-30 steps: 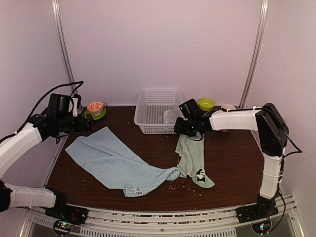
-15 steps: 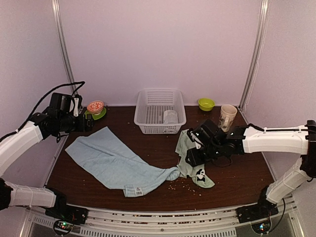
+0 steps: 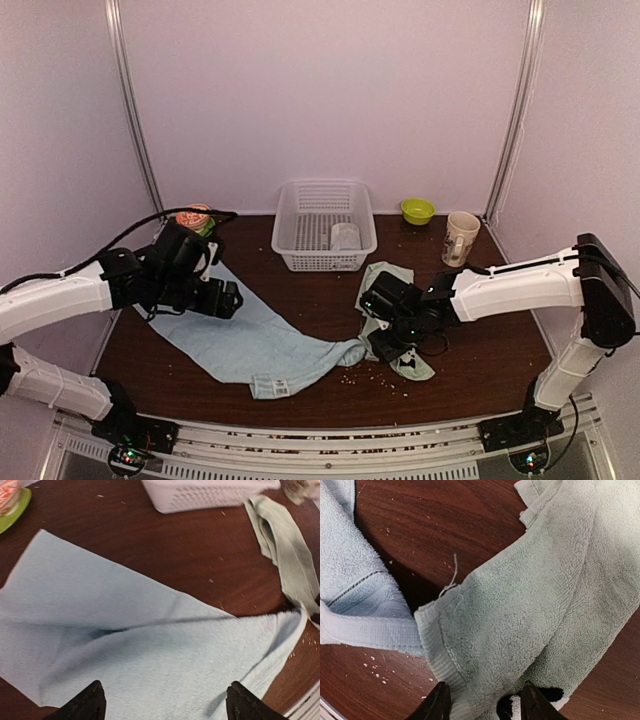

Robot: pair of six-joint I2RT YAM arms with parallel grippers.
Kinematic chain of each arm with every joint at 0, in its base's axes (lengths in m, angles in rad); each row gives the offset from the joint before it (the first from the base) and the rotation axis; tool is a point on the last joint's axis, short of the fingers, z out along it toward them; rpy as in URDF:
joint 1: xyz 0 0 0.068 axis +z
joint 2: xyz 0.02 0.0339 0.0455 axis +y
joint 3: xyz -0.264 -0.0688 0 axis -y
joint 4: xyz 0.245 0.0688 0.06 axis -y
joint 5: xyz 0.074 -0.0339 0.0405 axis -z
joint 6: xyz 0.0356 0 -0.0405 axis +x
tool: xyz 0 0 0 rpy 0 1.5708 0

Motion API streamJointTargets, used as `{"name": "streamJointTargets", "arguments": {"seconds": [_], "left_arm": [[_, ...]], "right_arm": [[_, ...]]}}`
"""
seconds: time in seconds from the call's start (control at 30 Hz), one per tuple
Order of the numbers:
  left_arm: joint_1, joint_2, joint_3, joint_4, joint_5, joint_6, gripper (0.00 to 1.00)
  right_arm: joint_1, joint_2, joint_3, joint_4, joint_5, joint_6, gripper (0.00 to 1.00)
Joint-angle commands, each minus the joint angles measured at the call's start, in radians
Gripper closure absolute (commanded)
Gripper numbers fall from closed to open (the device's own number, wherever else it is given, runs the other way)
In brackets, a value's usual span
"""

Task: Roll the towels
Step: Move the towel to the corner of the board.

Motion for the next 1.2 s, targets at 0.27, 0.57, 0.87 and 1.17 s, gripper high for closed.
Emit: {"name": "streamJointTargets", "arguments": {"seconds": [0.27, 0.57, 0.87, 1.17], "left_arm": [[-0.418, 0.549, 0.359, 0.027, 0.0, 0.038, 0.11], [-0.506, 0.714, 0.417, 0.044, 0.044, 0.077, 0.11], [-0.491, 0.773, 0.342, 0.099, -0.023, 0.018, 0.65], [-0.378, 0.585, 0.179, 0.079, -0.124, -0.137, 1.0]], "right_arm": [[0.009, -0.091, -0.098, 0.067, 0.034, 0.055, 0.45], [0.009, -0.231, -0.199, 0.12, 0.068, 0.136, 0.41], [0.012, -0.298, -0.216, 0.124, 0.1, 0.135, 0.41], [0.053, -0.209, -0.12, 0.148, 0.028, 0.039, 0.41]]}}
